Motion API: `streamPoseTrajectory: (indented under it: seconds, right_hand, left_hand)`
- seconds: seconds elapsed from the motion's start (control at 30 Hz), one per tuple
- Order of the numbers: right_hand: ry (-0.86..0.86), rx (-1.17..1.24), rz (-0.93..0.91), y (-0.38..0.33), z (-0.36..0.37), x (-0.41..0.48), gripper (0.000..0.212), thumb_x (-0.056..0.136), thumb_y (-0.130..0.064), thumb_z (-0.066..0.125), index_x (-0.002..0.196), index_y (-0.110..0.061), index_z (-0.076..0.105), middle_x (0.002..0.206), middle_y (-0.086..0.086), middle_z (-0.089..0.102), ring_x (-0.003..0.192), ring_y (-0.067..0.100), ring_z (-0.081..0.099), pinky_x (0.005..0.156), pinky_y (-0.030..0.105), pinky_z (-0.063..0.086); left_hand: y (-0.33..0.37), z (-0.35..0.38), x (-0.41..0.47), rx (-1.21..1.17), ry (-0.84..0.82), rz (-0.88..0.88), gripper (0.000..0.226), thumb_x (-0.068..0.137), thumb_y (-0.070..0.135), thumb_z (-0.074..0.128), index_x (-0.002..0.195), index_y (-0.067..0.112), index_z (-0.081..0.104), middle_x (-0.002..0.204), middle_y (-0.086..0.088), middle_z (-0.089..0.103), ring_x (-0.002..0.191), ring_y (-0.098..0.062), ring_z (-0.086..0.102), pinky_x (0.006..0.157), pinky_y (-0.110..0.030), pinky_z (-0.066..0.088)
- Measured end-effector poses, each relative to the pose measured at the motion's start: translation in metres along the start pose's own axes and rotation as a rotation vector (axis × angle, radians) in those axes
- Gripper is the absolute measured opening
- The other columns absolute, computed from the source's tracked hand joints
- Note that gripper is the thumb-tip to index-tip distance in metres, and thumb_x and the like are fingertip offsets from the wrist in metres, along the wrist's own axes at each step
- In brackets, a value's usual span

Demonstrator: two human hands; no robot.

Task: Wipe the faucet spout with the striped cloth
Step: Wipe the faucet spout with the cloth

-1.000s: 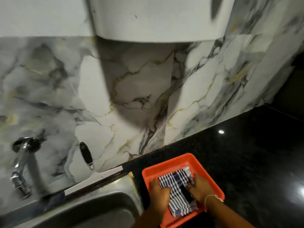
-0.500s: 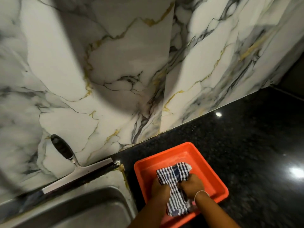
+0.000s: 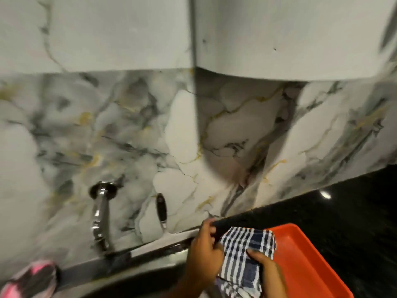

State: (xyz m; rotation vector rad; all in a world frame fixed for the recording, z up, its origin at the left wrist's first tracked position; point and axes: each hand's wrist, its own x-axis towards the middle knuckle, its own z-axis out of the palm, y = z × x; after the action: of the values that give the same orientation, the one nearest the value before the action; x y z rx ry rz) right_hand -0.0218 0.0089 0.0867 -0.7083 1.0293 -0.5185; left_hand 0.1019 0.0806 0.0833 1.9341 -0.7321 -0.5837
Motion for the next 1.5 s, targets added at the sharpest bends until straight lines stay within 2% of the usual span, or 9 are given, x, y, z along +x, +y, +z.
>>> streamPoseTrajectory:
  seconds: [0.2, 0.43, 0.63, 0.73, 0.9, 1.0, 1.17, 1.4, 1.5]
  right_hand:
    - [0.089, -0.087, -0.508, 0.031, 0.173, -0.020, 0.007, 0.085, -0.007, 0.066, 0.090, -0.011, 0.067, 0.091, 0.014, 0.073, 0.078, 0.021, 0.069, 0.069, 0.029, 0.056]
    - [-0.230, -0.797, -0.607, 0.067, 0.325, -0.046, 0.019, 0.082, -0.030, 0.062, 0.089, -0.017, 0.074, 0.088, 0.008, 0.076, 0.087, 0.025, 0.069, 0.079, 0.032, 0.055]
    - [-0.397, -0.407, -0.001, 0.047, 0.339, -0.013, 0.030, 0.085, -0.021, 0.054, 0.099, -0.003, 0.074, 0.085, 0.016, 0.071, 0.074, 0.028, 0.066, 0.064, 0.029, 0.054]
    - [-0.437, -0.153, 0.379, 0.055, 0.340, 0.006, 0.047, 0.087, -0.031, 0.047, 0.112, 0.001, 0.070, 0.109, 0.027, 0.069, 0.102, 0.040, 0.063, 0.100, 0.050, 0.046]
    - [-0.510, 0.043, 0.395, 0.073, 0.341, 0.007, 0.053, 0.090, -0.034, 0.039, 0.105, 0.006, 0.070, 0.097, 0.028, 0.072, 0.093, 0.040, 0.066, 0.094, 0.047, 0.049]
    - [-0.290, -0.463, -0.276, 0.082, 0.342, -0.006, 0.032, 0.091, -0.032, 0.050, 0.099, -0.010, 0.071, 0.086, 0.007, 0.072, 0.084, 0.025, 0.067, 0.073, 0.026, 0.054]
    - [-0.149, -1.637, -1.315, 0.091, 0.353, -0.025, 0.047, 0.060, -0.027, 0.055, 0.106, -0.025, 0.068, 0.122, 0.004, 0.053, 0.113, 0.032, 0.048, 0.087, 0.048, 0.049]
    - [-0.113, -2.998, -1.407, 0.106, 0.388, -0.031, 0.059, 0.094, -0.039, 0.043, 0.143, -0.007, 0.038, 0.149, 0.022, 0.034, 0.135, 0.046, 0.017, 0.108, 0.067, 0.018]
    - [-0.110, -2.972, -1.287, 0.114, 0.391, -0.029, 0.059, 0.093, -0.038, 0.046, 0.143, -0.008, 0.037, 0.151, 0.019, 0.033, 0.138, 0.044, 0.015, 0.111, 0.066, 0.009]
  left_hand:
    - [0.069, -0.208, 0.022, 0.626, 0.413, 0.838, 0.047, 0.079, 0.015, 0.052, 0.125, 0.015, 0.061, 0.135, -0.008, 0.059, 0.127, -0.024, 0.047, 0.105, -0.039, 0.039]
    - [0.069, -0.395, 0.069, 1.390, 0.694, 1.015, 0.052, 0.080, 0.022, 0.067, 0.129, 0.008, 0.061, 0.148, -0.021, 0.050, 0.141, -0.042, 0.039, 0.111, -0.057, 0.033]
    - [0.036, -0.445, 0.108, 1.611, 0.747, 1.182, 0.066, 0.093, 0.037, 0.041, 0.153, 0.010, 0.035, 0.161, -0.018, 0.029, 0.150, -0.040, 0.022, 0.119, -0.062, 0.016]
    - [0.032, -0.444, 0.118, 1.619, 0.802, 1.220, 0.067, 0.094, 0.038, 0.037, 0.154, 0.010, 0.032, 0.161, -0.018, 0.029, 0.150, -0.040, 0.022, 0.119, -0.061, 0.017]
    - [0.031, -0.443, 0.119, 1.600, 0.805, 1.240, 0.067, 0.094, 0.038, 0.038, 0.155, 0.011, 0.032, 0.161, -0.018, 0.029, 0.150, -0.040, 0.023, 0.119, -0.061, 0.017]
    - [0.032, -0.444, 0.118, 1.596, 0.799, 1.231, 0.067, 0.093, 0.037, 0.040, 0.154, 0.011, 0.033, 0.161, -0.017, 0.030, 0.150, -0.040, 0.023, 0.120, -0.061, 0.017]
    - [0.032, -0.444, 0.116, 1.591, 0.803, 1.237, 0.067, 0.093, 0.037, 0.042, 0.154, 0.011, 0.034, 0.161, -0.016, 0.030, 0.150, -0.039, 0.023, 0.119, -0.061, 0.020]
    - [0.033, -0.445, 0.116, 1.587, 0.788, 1.239, 0.067, 0.093, 0.037, 0.041, 0.154, 0.011, 0.032, 0.162, -0.016, 0.028, 0.150, -0.039, 0.023, 0.119, -0.062, 0.021]
    - [0.033, -0.444, 0.117, 1.582, 0.793, 1.246, 0.068, 0.092, 0.037, 0.041, 0.154, 0.011, 0.033, 0.162, -0.017, 0.029, 0.150, -0.040, 0.024, 0.118, -0.062, 0.023]
